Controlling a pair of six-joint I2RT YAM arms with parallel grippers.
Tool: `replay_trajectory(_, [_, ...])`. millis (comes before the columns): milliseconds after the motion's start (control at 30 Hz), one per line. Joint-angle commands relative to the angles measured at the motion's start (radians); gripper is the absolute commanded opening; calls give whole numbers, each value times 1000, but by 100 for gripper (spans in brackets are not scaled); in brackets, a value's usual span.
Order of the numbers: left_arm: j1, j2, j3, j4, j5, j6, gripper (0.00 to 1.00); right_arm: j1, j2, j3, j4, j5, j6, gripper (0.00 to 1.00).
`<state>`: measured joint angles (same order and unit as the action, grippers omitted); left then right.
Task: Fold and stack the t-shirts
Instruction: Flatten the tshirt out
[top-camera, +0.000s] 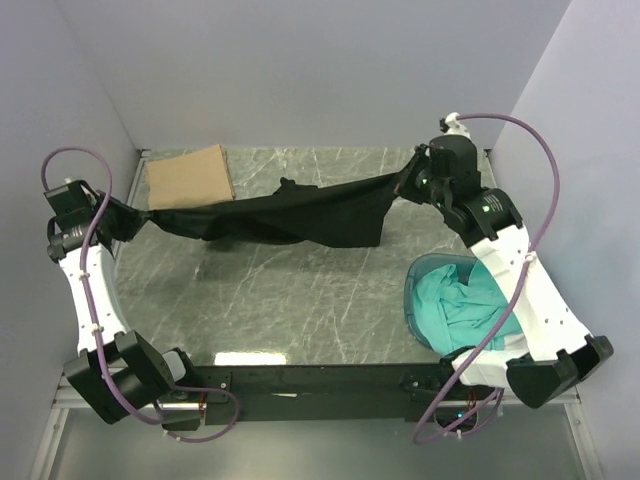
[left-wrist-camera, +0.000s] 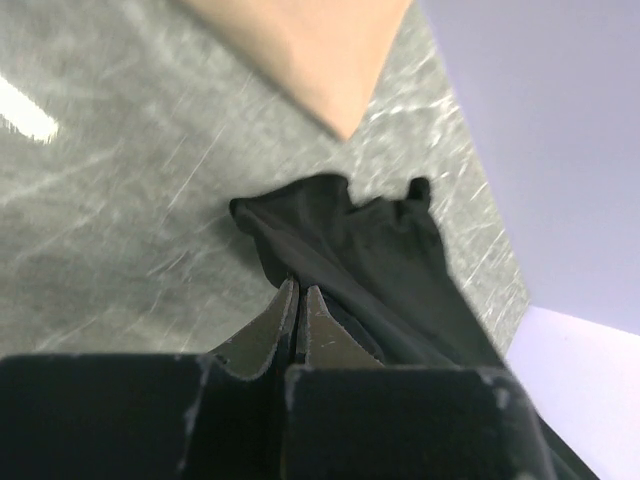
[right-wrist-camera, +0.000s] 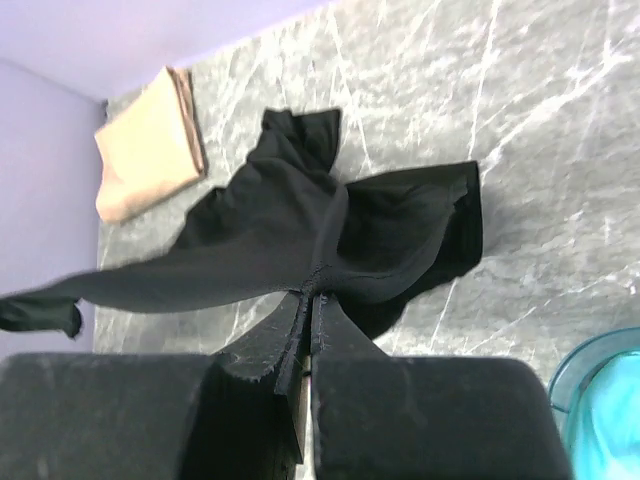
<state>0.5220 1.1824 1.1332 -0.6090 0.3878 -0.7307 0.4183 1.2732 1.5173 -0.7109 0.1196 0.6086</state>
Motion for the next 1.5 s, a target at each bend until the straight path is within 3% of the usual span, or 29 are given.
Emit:
replay_trajectory(0, [-2, 26, -52, 20, 16, -9, 1, -6, 38, -46, 67, 68, 5, 0])
replay_trajectory(133, [0, 72, -66, 26, -7, 30, 1, -4, 173, 0, -5, 57, 6, 0])
replay_trajectory(500, [1, 203, -133, 84, -14, 112, 1, -21, 498, 63, -4, -58, -35, 0])
replay_trajectory(733, [3, 215, -150, 104, -23, 125, 0, -81, 572, 87, 30, -141, -17, 1])
replay_trajectory(833, [1, 217, -159, 109, -20, 123, 1, -111, 609, 124, 67, -207, -13, 21])
replay_trajectory(867, [3, 220, -159, 115, -18, 123, 1, -121, 641, 145, 51, -240, -23, 41])
replay_trajectory(967, [1, 214, -167, 118, -15, 120, 1, -119, 655, 225, 5, -221, -39, 55])
replay_trajectory(1067, [3, 207, -176, 121, -18, 122, 1, -115, 567, 144, 75, -190, -41, 62])
replay_trajectory(1167, [3, 206, -188, 127, -18, 123, 1, -116, 496, 25, 125, -207, -35, 62])
replay_trajectory(1467, [3, 218, -196, 135, -17, 126, 1, -73, 498, -184, 186, -313, -10, 52])
